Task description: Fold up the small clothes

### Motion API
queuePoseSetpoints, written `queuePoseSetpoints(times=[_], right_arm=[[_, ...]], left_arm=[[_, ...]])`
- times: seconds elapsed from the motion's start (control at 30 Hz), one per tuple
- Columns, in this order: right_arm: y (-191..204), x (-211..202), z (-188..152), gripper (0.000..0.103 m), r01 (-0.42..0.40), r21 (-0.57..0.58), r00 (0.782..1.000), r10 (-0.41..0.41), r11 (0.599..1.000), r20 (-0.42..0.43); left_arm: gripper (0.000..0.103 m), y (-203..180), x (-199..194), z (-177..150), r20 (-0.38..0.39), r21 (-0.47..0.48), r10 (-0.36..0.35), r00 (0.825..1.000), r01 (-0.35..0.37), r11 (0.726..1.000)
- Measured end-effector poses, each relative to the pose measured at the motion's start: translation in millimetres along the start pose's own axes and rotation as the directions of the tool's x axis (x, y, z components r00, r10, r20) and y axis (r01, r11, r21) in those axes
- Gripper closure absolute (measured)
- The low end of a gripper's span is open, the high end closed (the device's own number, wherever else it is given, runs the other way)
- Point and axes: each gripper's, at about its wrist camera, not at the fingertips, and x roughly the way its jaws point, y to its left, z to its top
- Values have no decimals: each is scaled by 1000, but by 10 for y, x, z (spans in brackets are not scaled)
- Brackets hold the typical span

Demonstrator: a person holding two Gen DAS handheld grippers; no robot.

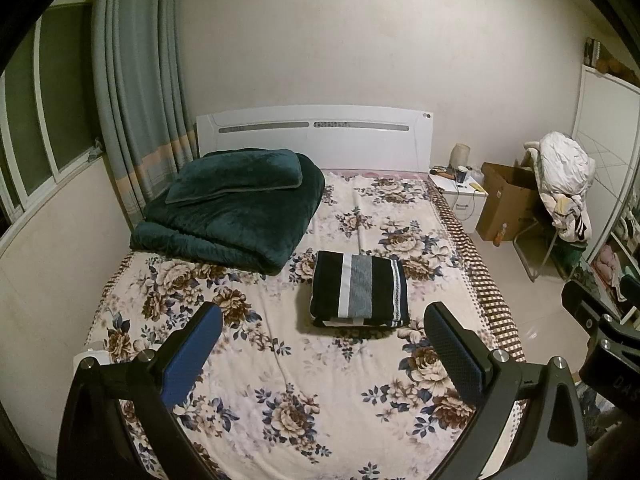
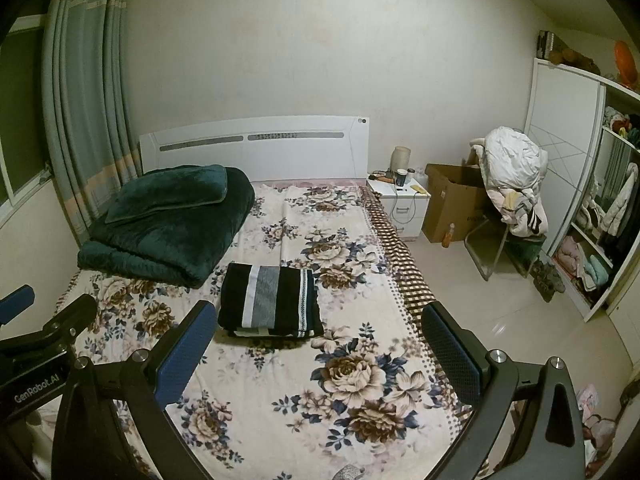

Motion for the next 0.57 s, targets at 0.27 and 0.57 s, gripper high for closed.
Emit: queuePoseSetpoints(times=[0.27,0.57], right_arm=[[10,-3,-15,0,0,0,1000,0,1000,-1],[15,-10,-39,0,3,3,1000,-3,1000,2]], left_arm=[[0,-4,0,-7,-1,-1,1,1000,-1,1000],[0,-23,-43,32,3,-1,2,1000,-2,1000]])
